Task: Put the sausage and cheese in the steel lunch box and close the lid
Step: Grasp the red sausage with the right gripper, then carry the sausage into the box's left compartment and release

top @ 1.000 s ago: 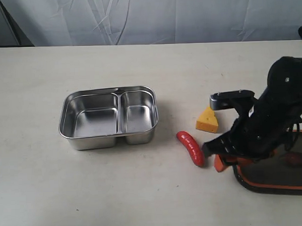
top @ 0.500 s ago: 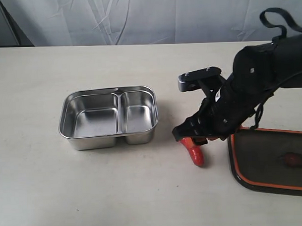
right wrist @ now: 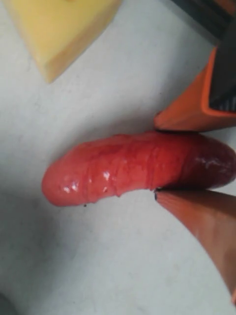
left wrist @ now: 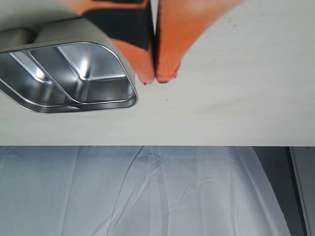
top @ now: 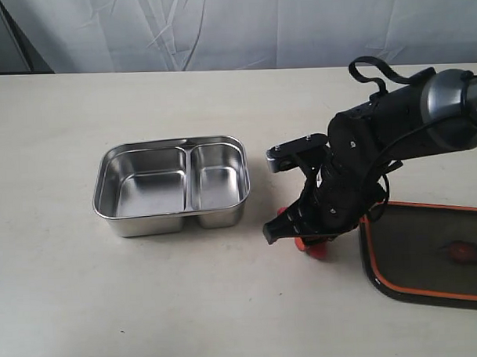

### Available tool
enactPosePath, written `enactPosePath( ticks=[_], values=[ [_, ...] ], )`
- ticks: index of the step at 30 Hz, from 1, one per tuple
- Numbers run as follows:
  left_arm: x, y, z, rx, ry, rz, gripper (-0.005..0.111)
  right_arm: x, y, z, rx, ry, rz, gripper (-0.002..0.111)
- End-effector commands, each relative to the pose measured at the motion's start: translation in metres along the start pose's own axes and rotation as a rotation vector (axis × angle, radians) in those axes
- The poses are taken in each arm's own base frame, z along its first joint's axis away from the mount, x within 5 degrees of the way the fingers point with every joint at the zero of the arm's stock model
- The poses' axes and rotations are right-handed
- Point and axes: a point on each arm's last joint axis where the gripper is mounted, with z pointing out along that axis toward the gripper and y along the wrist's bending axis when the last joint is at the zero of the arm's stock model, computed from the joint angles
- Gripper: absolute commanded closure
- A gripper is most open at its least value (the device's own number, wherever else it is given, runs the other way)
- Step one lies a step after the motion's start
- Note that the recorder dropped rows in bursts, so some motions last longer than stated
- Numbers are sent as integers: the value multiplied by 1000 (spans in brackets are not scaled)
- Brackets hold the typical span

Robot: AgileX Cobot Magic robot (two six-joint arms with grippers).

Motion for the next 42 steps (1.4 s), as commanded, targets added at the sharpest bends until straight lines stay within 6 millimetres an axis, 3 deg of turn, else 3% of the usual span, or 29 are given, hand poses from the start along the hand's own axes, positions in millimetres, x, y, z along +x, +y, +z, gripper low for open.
enactPosePath(
  ticks=[1, 5, 12, 17, 24, 31, 34, 38, 40, 42],
  values=[
    [0, 0, 0, -3, -15, 2, 107, -1, 0, 0, 5, 0, -38, 108],
    [0, 0, 0, -3, -15, 2, 107, -3, 2, -20, 3, 11, -62, 109],
    [0, 0, 0, -3, -15, 2, 107, -9, 6, -95, -45, -275, -51, 109],
    [0, 0, 0, -3, -15, 2, 107, -21, 16, -115, -116, -401, -135, 109],
    [0, 0, 0, -3, -15, 2, 107, -68, 62, -102, -257, -376, -317, 109],
    [0, 0, 0, -3, -15, 2, 107, -108, 113, -56, -294, -304, -425, 109],
    [0, 0, 0, -3, -15, 2, 107, -116, 125, -40, -302, -289, -445, 109],
    [0, 0, 0, -3, -15, 2, 107, -125, 128, -24, -295, -285, -445, 109],
    [0, 0, 0, -3, -15, 2, 107, -127, 128, -18, -284, -279, -455, 103],
    [0, 0, 0, -3, -15, 2, 107, -128, 128, -16, -282, -287, -453, 82]
  ],
)
